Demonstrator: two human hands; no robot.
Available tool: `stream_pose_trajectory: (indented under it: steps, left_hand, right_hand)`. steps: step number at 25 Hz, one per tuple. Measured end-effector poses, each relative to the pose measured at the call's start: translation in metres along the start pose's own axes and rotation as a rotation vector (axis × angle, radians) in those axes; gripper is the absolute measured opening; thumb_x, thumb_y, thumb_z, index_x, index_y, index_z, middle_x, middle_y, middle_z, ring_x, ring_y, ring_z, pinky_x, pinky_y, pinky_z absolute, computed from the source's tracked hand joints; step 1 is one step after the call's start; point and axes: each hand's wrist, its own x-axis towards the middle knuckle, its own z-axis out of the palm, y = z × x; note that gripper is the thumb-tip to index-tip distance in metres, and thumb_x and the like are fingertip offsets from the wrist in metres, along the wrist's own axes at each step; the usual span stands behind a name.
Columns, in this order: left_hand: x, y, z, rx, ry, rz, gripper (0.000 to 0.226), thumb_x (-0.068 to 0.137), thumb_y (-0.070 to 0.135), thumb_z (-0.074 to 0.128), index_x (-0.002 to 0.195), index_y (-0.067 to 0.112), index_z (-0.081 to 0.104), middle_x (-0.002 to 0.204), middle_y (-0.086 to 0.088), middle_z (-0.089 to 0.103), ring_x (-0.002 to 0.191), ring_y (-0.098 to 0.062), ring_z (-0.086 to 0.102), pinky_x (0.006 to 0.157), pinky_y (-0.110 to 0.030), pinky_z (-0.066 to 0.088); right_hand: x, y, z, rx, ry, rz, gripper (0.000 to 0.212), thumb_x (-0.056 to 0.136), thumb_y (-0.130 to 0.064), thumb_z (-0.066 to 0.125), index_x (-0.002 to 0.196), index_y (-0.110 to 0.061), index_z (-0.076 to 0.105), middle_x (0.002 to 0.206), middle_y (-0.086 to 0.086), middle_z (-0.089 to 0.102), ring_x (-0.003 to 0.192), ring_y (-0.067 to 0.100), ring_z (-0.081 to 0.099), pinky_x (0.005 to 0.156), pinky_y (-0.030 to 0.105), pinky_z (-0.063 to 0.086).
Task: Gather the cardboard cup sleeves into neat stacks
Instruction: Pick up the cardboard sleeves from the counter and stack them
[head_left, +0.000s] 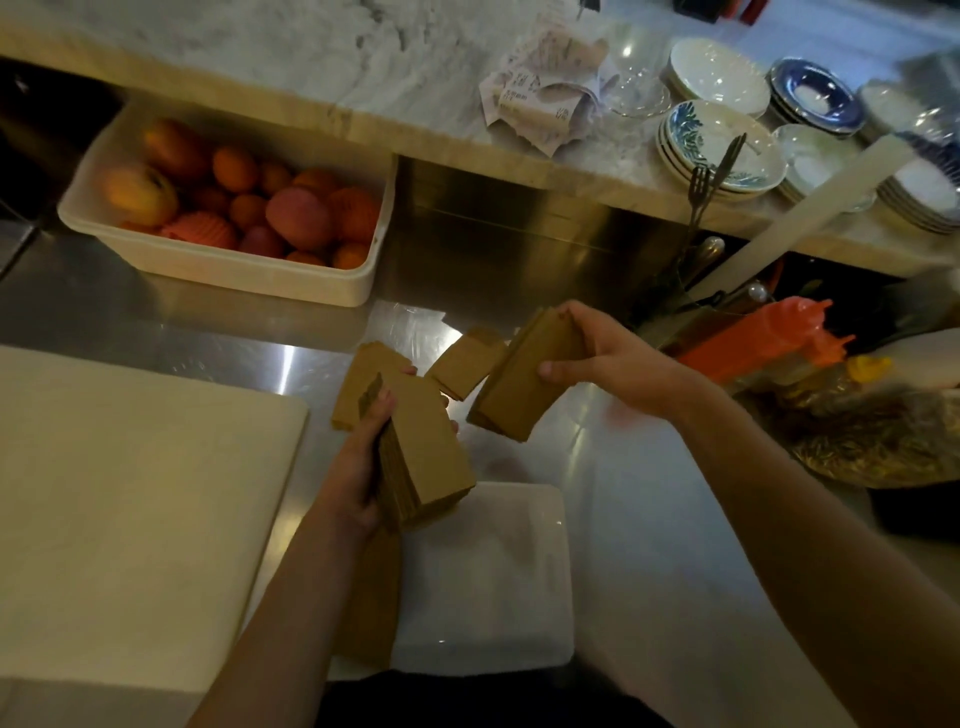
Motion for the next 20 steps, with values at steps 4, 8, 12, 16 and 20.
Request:
stream_pose_trajectory:
  steps: [4,8,12,16,20]
  left_hand:
    - [-0.022,-0.005,0.012,0.078,0.005,-0.057,0.097,0.053,0.052,0.086,0.138,0.019,0.051,0.113,-0.017,0.07,0.089,-0.034,0.072,0.065,-0.048,0.059]
    - [-0.045,-0.009,0.022,0.136,-0.035,-0.09,0.069,0.072,0.047,0.064,0.131,0.014,0.055,0.1,-0.017,0.075,0.081,-0.032,0.073,0.058,-0.043,0.06]
    - [-0.061,-0.014,0.018,0.17,-0.065,-0.07,0.106,0.034,0.051,0.094,0.126,0.011,0.06,0.108,-0.021,0.072,0.088,-0.034,0.072,0.064,-0.044,0.06]
    - [-0.065,-0.022,0.016,0.182,-0.025,-0.03,0.114,0.037,0.05,0.094,0.137,0.012,0.052,0.114,-0.022,0.069,0.091,-0.034,0.072,0.065,-0.042,0.059]
    - [-0.072,-0.031,0.017,0.184,0.027,-0.011,0.109,0.038,0.051,0.092,0.134,0.014,0.055,0.109,-0.018,0.072,0.089,-0.032,0.072,0.066,-0.044,0.058]
  right_hand:
    - [-0.037,-0.04,0.021,-0.141,-0.213,-0.079,0.05,0.082,-0.015,0.071,0.124,-0.026,0.046,0.122,0.0,0.055,0.111,0.019,0.058,0.089,0.038,0.054]
    - [-0.047,-0.051,0.056,-0.358,-0.196,-0.18,0.051,0.083,-0.022,0.072,0.125,-0.028,0.043,0.122,-0.004,0.051,0.111,0.018,0.055,0.091,0.037,0.053]
    - [-0.054,-0.05,0.081,-0.478,-0.159,-0.258,0.059,0.085,-0.023,0.07,0.135,-0.025,0.039,0.124,-0.006,0.048,0.109,0.008,0.047,0.076,0.011,0.043]
    - [-0.064,-0.043,0.094,-0.561,-0.11,-0.341,0.065,0.086,-0.027,0.069,0.142,-0.023,0.037,0.141,0.001,0.043,0.122,0.014,0.043,0.094,0.021,0.04]
    - [-0.078,-0.031,0.103,-0.595,-0.001,-0.362,0.067,0.082,-0.035,0.071,0.14,-0.025,0.039,0.143,-0.001,0.039,0.127,0.017,0.042,0.103,0.034,0.04]
